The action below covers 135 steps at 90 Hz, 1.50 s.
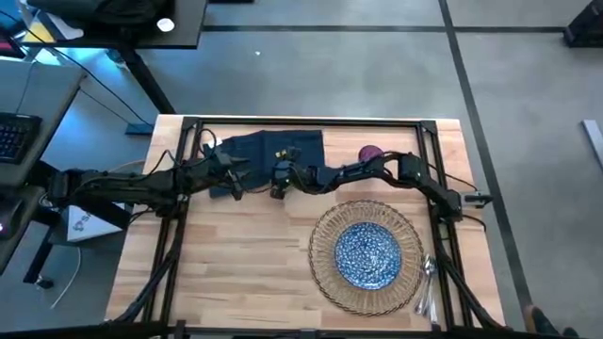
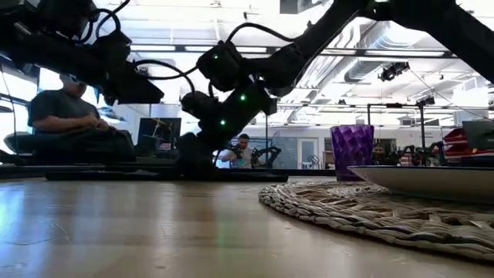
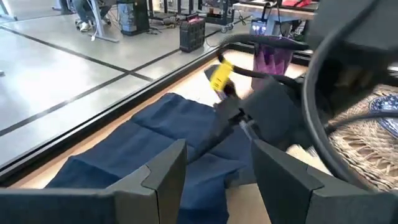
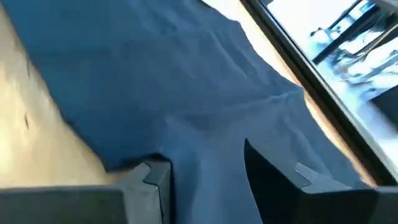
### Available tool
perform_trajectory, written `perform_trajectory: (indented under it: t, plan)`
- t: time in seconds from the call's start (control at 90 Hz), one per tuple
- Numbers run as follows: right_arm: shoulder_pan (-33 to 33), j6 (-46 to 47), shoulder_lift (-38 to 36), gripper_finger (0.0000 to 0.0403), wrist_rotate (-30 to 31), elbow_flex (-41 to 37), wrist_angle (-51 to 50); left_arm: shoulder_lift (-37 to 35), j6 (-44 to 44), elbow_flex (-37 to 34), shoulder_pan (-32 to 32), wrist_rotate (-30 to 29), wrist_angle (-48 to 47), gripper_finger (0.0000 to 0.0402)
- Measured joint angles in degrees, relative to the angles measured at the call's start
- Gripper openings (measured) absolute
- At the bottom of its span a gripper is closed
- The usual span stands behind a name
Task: Set table place
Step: Fold the blue table napkin
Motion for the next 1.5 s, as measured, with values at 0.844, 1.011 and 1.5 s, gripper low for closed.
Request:
perform_trajectory:
  t: [0.844,1.011,1.5]
  plan:
    - [7.09,20.35,0.75,0.0141,21.23,-8.49,23.92,-0.87,-0.42,12.5,6.56,3.53,-27.32,0.0163]
    - [9.42,26.32,-0.43,0.0141,21.34,-12.06,24.75,-0.43,-0.45,12.72,8.74,5.45,-29.43,0.0163]
    - [9.66,-0.35,-0.13,0.0141,21.42,-7.47,15.7,-0.43,-0.46,12.7,10.16,9.35,-28.98,0.0163]
